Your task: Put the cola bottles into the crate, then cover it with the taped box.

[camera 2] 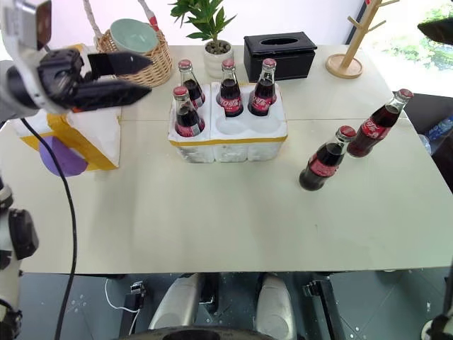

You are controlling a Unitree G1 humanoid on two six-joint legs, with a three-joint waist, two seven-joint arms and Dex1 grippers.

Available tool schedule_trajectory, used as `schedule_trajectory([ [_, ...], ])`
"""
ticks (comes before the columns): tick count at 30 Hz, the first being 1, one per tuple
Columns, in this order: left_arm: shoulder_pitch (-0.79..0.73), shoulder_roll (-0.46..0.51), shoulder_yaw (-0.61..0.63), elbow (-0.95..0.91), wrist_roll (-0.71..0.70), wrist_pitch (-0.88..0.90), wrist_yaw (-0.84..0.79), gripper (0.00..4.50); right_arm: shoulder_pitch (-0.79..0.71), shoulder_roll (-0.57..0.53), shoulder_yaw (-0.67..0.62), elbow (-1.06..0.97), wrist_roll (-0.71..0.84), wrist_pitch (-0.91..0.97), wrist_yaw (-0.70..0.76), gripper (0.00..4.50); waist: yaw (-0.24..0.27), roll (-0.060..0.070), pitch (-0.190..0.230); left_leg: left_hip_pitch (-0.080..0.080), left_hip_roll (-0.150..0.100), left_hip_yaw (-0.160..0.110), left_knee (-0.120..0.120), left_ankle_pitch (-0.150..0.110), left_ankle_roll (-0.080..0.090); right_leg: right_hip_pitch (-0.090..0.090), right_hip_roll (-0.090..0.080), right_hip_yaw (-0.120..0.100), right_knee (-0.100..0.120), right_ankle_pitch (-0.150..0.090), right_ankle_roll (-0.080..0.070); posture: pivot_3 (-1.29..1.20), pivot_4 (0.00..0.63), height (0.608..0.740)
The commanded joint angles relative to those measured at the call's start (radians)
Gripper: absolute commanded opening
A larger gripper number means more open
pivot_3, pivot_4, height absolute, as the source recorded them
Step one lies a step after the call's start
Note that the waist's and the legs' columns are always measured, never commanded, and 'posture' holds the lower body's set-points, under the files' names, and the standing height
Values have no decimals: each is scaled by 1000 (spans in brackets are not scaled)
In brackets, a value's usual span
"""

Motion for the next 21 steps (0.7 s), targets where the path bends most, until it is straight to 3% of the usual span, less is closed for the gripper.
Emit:
schedule_trajectory([
  [1, 46, 10, -28, -89, -19, -14, -6, 4419, 271, 34, -290, -274, 55, 143, 19, 4500, 1, 0, 0, 1, 1, 0, 1, 1, -1, 0, 1, 0, 2, 0, 0, 0, 150, 736],
  [4, 90, -24, -60, -109, 5, -47, 33, 4419, 600, 200, -503, -592, 71, 248, -31, 4500, 5, 0, -1, 7, 7, 0, 1, 3, -5, 3, 5, 1, 5, 1, -2, 0, 150, 736],
  [7, 129, -52, -82, -140, 15, -70, 61, 4419, 738, 389, -557, -779, 100, 278, -191, 4500, 5, 1, -2, 17, 9, -1, -1, -1, -2, 12, 6, 1, 3, 1, -3, 0, 150, 736],
  [13, 178, -70, -116, -174, 36, -110, 90, 4419, 880, 643, -525, -1014, 153, 228, -415, 4500, 4, 1, -2, 16, 8, -1, -1, -2, -3, 11, 6, 2, 0, 1, -4, 0, 150, 736],
  [21, 168, -104, -134, -152, 46, -132, 126, 4419, 880, 864, -263, -1033, 79, 82, -720, 4500, 3, -1, -3, 16, 8, -1, -1, -2, -3, 11, 6, 2, 0, 0, -5, 0, 150, 736],
])
